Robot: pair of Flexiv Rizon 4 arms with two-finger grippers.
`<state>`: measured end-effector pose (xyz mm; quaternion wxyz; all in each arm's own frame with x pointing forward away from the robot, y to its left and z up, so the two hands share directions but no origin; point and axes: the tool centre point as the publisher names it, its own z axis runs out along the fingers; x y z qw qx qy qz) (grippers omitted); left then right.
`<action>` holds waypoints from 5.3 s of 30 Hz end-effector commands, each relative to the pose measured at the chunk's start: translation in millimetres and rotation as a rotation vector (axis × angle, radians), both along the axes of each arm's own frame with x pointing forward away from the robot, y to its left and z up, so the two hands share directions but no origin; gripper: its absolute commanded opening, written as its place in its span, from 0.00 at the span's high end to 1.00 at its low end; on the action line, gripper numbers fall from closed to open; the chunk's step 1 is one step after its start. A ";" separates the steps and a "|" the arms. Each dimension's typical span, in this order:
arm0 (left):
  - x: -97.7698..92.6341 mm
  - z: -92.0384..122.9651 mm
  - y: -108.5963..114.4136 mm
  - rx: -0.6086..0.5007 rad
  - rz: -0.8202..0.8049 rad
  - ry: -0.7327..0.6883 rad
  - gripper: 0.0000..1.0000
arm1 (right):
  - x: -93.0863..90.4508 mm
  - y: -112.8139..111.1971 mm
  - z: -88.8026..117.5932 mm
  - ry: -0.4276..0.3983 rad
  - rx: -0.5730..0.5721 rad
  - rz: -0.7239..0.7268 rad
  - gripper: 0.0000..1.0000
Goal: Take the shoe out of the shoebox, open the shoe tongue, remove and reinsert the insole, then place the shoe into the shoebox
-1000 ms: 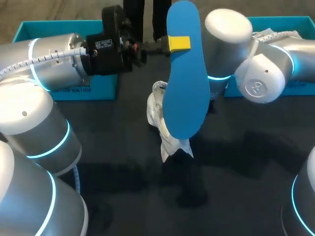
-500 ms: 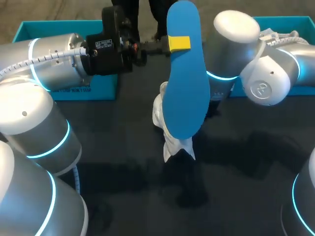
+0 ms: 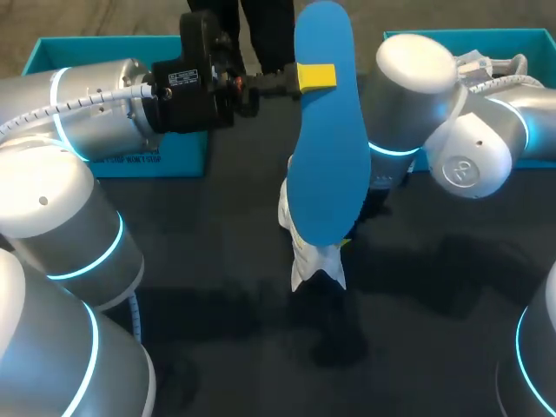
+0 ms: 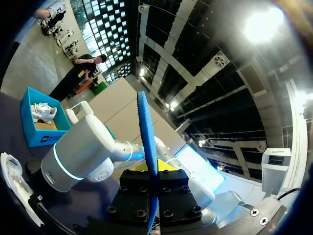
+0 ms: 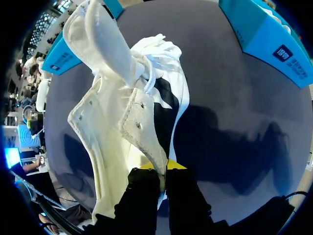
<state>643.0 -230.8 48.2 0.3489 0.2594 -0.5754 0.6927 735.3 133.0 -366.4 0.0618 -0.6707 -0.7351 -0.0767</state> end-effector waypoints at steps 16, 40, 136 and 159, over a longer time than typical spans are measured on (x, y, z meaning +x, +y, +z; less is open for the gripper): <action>-0.9 -0.7 -0.3 -0.002 0.002 0.000 1.00 | 1.5 0.7 12.5 -0.024 0.041 0.016 0.00; -0.9 -0.7 -0.3 -0.002 0.002 0.000 1.00 | 3.4 1.0 45.2 -0.146 0.113 0.101 0.00; 14.2 -33.1 21.6 0.067 0.000 -0.647 1.00 | 5.7 -60.5 220.7 -0.142 1.137 -0.088 0.00; 45.4 -50.0 28.6 -0.016 0.225 -1.190 1.00 | 5.7 -60.5 220.7 -0.142 1.137 -0.088 0.00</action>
